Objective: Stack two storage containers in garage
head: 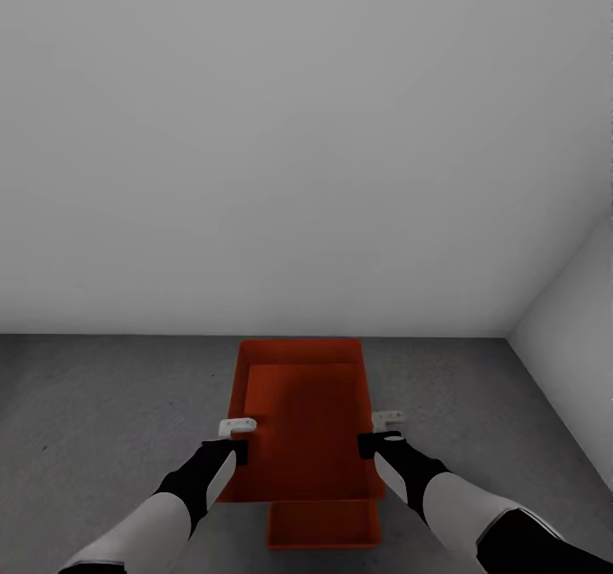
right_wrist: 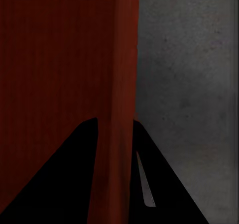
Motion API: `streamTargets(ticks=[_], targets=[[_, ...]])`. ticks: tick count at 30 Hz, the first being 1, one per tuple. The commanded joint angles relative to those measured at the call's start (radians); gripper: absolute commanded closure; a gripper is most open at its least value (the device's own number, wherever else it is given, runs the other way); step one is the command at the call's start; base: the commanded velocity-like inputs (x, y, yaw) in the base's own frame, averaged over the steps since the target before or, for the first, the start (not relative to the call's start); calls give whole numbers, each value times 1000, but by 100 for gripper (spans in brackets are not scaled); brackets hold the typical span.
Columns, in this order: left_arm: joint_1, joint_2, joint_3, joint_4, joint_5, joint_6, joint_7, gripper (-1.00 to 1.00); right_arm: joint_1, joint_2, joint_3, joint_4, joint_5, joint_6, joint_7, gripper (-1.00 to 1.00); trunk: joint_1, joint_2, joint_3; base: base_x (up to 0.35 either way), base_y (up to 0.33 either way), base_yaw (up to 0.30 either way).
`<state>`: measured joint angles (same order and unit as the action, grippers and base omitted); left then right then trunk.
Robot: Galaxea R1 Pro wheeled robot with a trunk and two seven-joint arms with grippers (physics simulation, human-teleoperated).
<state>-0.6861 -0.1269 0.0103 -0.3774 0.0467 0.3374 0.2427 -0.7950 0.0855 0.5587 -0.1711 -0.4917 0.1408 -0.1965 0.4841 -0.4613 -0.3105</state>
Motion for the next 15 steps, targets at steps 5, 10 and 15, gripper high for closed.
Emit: streamTargets(ticks=[5,10,15], targets=[[0,32,-6,2,19,4,7,100,-1,-15,9,-5,5,-30,-6,100,0,-2,-2,0,-193,0],[0,32,-7,2,19,3,7,100,-1,-15,9,-5,5,-30,-6,100,0,-2,-2,0,-178,0],[0,32,-7,1,19,3,7,100,-2,-15,9,-5,5,-30,-6,100,0,-2,-2,0,-48,0]])
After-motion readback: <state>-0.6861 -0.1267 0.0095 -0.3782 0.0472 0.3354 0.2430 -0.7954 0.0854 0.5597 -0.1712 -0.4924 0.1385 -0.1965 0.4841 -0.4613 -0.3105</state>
